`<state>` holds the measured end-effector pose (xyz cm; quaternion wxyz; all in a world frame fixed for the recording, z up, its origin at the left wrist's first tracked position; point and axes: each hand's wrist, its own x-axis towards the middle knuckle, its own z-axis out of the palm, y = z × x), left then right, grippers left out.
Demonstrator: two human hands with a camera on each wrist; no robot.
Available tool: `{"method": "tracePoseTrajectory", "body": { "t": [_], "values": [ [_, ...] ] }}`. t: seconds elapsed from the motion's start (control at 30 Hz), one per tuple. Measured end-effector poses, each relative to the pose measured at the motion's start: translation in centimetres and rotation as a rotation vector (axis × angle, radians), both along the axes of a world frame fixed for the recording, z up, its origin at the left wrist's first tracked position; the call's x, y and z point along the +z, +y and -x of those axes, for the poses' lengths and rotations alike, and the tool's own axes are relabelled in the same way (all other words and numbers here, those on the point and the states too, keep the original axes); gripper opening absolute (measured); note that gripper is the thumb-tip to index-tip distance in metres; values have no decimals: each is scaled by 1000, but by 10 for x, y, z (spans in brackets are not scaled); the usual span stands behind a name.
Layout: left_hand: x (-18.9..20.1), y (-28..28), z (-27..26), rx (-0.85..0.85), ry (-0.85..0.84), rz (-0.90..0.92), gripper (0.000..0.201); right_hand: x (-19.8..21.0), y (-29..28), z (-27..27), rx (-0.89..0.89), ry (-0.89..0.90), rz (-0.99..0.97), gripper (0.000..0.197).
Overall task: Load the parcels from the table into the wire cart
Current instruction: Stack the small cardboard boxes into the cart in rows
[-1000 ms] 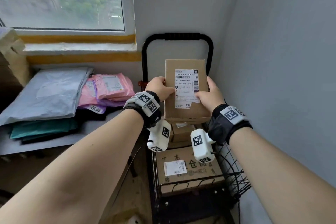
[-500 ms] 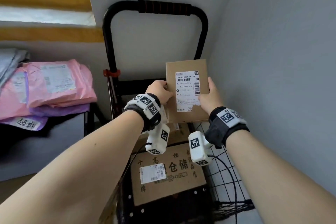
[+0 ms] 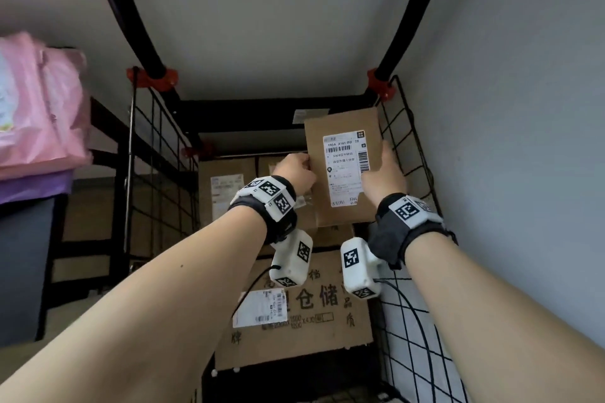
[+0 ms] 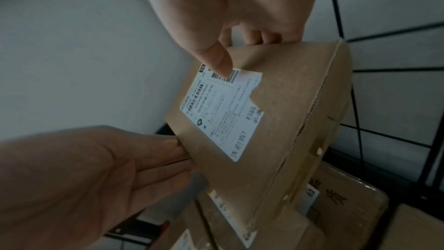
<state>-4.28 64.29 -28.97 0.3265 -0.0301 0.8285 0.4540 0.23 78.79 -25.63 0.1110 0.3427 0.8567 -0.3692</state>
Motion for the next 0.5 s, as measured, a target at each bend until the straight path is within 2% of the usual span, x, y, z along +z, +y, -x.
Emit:
{"method": "tracePoseTrajectory", "body": {
  "t": [0.27, 0.5],
  "values": [
    [-70, 25, 13, 20, -113, 19, 36, -74, 25, 21, -14, -159, 47, 73],
    [-99, 39, 23, -9, -128, 81, 33, -116, 37, 41, -15, -225, 70, 74]
  ]
}}
